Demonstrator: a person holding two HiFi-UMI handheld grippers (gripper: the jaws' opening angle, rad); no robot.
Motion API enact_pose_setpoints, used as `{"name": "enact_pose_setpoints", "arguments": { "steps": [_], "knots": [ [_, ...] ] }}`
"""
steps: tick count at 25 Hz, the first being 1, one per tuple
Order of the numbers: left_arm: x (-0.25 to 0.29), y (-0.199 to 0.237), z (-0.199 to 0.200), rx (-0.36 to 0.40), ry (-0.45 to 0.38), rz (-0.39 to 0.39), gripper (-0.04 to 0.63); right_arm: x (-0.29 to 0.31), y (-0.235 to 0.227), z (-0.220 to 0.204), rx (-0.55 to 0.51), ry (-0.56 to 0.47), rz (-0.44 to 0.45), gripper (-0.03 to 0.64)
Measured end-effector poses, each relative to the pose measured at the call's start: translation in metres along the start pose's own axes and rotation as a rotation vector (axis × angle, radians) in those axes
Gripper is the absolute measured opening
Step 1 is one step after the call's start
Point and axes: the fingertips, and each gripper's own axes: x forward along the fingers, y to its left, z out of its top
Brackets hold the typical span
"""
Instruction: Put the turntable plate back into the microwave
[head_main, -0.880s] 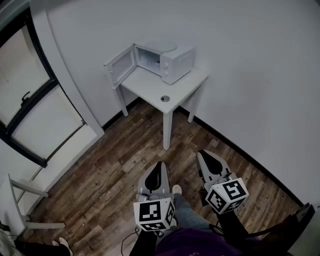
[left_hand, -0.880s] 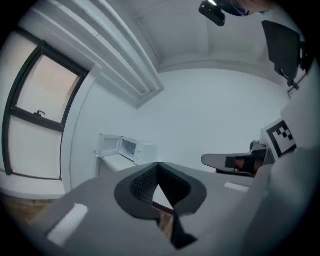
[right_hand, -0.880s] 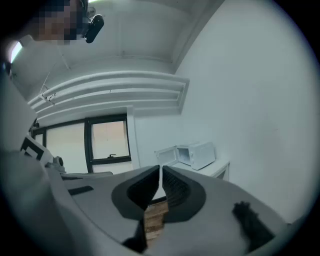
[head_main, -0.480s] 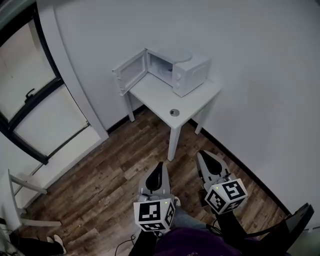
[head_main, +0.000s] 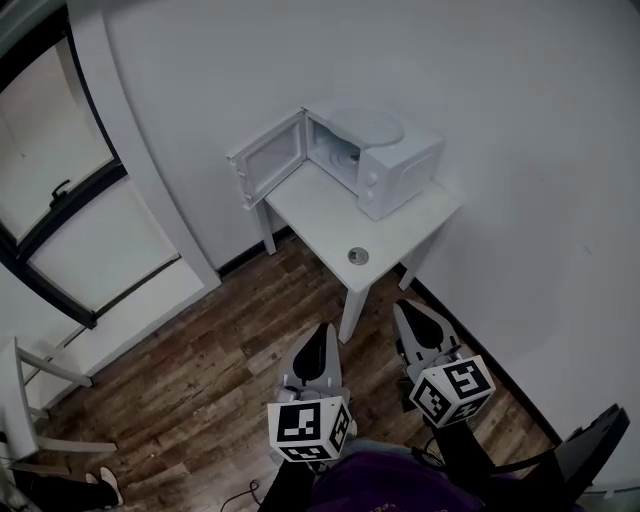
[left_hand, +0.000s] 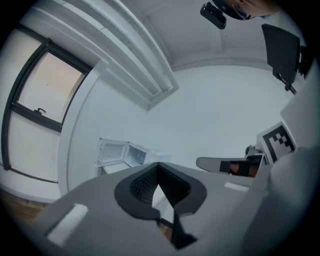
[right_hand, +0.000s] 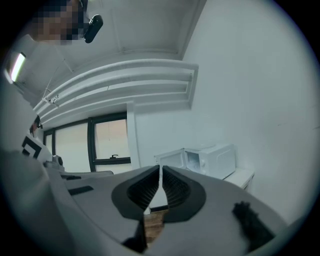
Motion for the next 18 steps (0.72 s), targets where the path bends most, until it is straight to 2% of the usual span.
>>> {"name": "enact_pose_setpoints", "arguments": {
  "steps": [5,18],
  "knots": [
    [0.021,0.012,-0.003,-0.012,0.002,0.05,0.008,0.025,-0.013,-0.001,-0.004,0.005,0.035,0.012],
    [0.058,0.061,0.002,-0.028,-0.002,0.115,0.008,0.092,-0.021,-0.005,0.003,0.021,0.072,0.012]
  ]
}}
